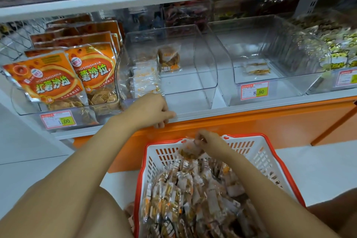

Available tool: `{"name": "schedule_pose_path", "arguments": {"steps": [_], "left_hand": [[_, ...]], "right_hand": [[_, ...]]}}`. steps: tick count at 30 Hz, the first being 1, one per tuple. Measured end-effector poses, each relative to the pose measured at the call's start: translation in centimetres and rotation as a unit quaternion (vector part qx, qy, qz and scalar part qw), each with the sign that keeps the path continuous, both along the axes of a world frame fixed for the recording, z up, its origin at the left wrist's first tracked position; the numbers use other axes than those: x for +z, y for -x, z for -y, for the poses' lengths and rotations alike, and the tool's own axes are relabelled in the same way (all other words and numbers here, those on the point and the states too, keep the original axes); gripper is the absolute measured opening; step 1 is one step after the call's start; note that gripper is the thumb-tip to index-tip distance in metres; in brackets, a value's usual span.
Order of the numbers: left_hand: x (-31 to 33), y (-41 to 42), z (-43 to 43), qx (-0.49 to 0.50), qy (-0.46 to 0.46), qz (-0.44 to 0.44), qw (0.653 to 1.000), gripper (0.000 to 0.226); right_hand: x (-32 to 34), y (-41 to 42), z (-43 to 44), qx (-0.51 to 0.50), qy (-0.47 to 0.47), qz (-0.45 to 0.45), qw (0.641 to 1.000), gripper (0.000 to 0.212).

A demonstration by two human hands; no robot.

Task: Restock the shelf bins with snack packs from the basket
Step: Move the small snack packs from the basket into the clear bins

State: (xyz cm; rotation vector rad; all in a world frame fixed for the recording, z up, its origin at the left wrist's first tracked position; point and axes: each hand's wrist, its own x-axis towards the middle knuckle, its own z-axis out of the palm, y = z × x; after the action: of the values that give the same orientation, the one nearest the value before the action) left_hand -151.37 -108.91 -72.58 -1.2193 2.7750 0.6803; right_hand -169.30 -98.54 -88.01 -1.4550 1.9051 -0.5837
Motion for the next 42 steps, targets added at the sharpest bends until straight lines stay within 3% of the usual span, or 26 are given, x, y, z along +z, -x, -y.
{"name": "schedule_pose_path", "arguments": {"steps": [6,9,11,15,17,20,24,28,32,38,42], "left_hand": [[0.9,-0.8,-0.8,-0.016,-0.077,-0.008,0.997,0.046],[2.2,-0.9,-1.9,-0.060,-0.172,-0.004,0.983,0.057],[2.9,-0.9,-2.8,-0.099,-0.228,-0.017,0.968,0.044],[3.8,-1.0,-3.8,-0.096,-0.285,-0.115,0.947,0.023],[4.3,-1.3,-3.5,-0.071,-0.306,-0.177,0.933,0.024],[5.0,-1.6,-2.5,0.003,-0.260,-0.263,0.929,0.045],[5.3,-1.5,-0.4,0.066,-0.172,-0.364,0.913,0.019],[4.9,-1.6,1.4,0.099,-0.048,-0.333,0.937,0.024],[3.6,-2.1,3.4,0.149,0.140,-0.161,0.965,0.046],[2.6,-2.0,4.3,0.082,0.178,0.012,0.981,0.033],[2.5,-1.9,4.7,0.068,0.172,0.037,0.982,0.032]], "right_hand": [[11.0,0.6,-1.5,0.133,-0.029,-0.025,0.990,0.013],[14.7,0.4,-2.7,0.100,0.025,-0.002,0.995,0.017],[16.6,0.0,-3.1,0.070,0.081,0.015,0.994,0.018],[19.1,-1.1,-3.3,0.056,0.143,0.078,0.985,0.013],[19.9,-1.4,-2.8,0.019,0.169,0.130,0.977,0.010],[20.6,-1.5,-1.1,-0.033,0.185,0.200,0.962,0.024],[21.3,-2.0,1.8,-0.005,0.148,0.180,0.972,0.015],[21.8,-1.6,6.0,-0.041,0.148,0.144,0.978,0.020],[20.7,-0.2,11.4,-0.126,0.153,0.138,0.971,0.024],[17.4,1.3,19.3,-0.183,0.042,0.124,0.974,0.030],[15.3,1.5,22.1,-0.221,0.022,0.137,0.965,0.039]]}}
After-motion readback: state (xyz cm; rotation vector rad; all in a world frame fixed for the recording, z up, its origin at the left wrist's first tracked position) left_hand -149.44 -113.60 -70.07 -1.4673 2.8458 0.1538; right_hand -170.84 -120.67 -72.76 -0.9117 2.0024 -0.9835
